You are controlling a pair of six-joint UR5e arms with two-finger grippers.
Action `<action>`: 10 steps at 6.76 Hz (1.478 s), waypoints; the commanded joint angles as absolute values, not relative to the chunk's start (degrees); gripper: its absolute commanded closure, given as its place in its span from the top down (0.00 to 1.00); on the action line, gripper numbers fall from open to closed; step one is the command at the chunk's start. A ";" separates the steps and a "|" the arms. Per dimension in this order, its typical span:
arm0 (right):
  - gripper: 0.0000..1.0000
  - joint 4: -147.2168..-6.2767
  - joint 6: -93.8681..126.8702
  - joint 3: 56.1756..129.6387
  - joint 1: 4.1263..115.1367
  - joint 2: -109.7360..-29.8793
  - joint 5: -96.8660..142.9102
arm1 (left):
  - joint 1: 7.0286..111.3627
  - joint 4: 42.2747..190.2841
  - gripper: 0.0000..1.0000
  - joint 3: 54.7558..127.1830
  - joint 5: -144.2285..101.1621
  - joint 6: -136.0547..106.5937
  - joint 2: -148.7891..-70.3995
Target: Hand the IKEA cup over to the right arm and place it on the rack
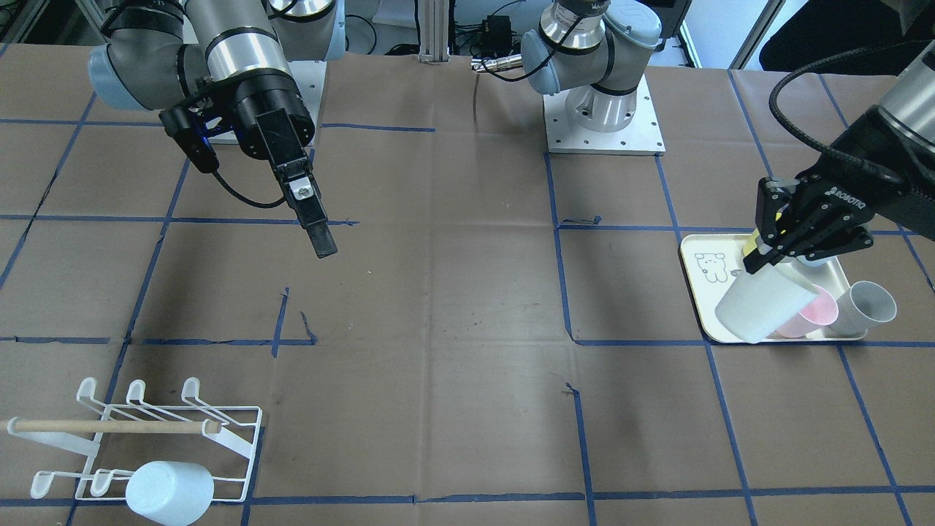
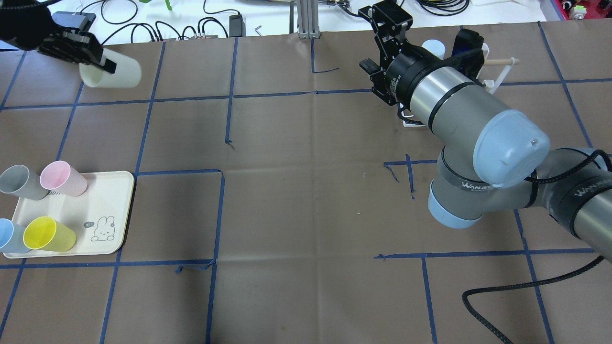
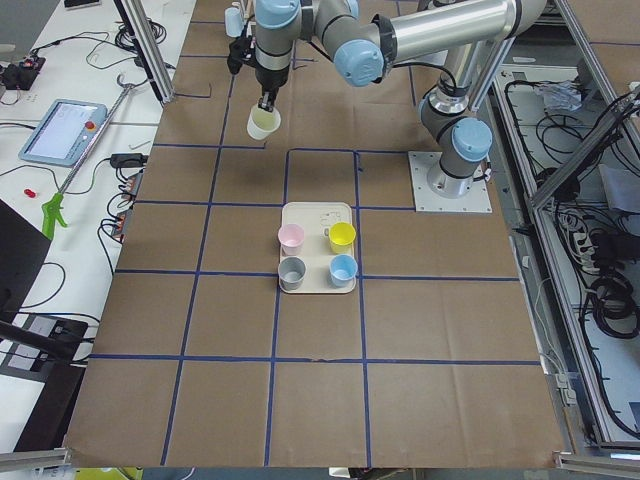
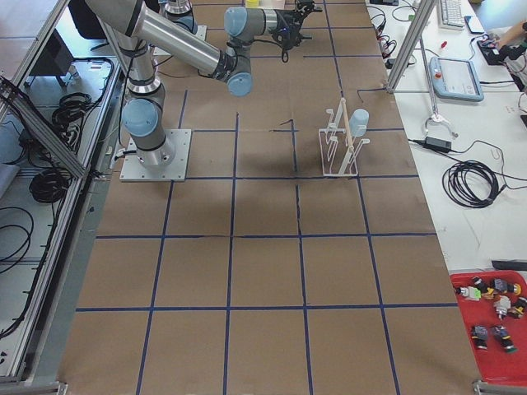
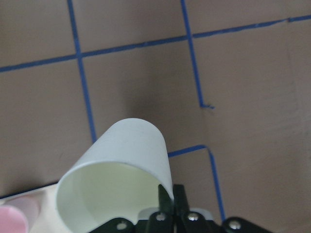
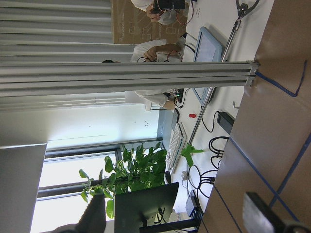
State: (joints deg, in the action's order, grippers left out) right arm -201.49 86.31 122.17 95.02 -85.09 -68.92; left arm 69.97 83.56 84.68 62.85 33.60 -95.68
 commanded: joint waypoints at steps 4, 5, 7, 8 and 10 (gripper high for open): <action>1.00 -199.78 91.49 123.66 95.71 -85.08 -68.91 | 77.42 51.91 0.00 98.39 34.58 32.44 -95.72; 1.00 -196.82 91.49 122.62 95.71 -84.73 -68.82 | 78.56 45.24 0.00 101.40 32.98 32.34 -96.15; 1.00 -191.87 91.41 121.90 95.80 -84.55 -68.73 | 82.60 28.84 0.00 106.58 33.48 24.23 -97.90; 1.00 -192.04 91.49 121.73 95.80 -83.51 -68.56 | 84.10 17.08 0.00 109.74 33.66 16.95 -99.65; 1.00 -192.13 93.24 118.85 97.98 -81.57 -68.64 | 86.12 4.86 0.00 115.11 34.97 10.74 -99.94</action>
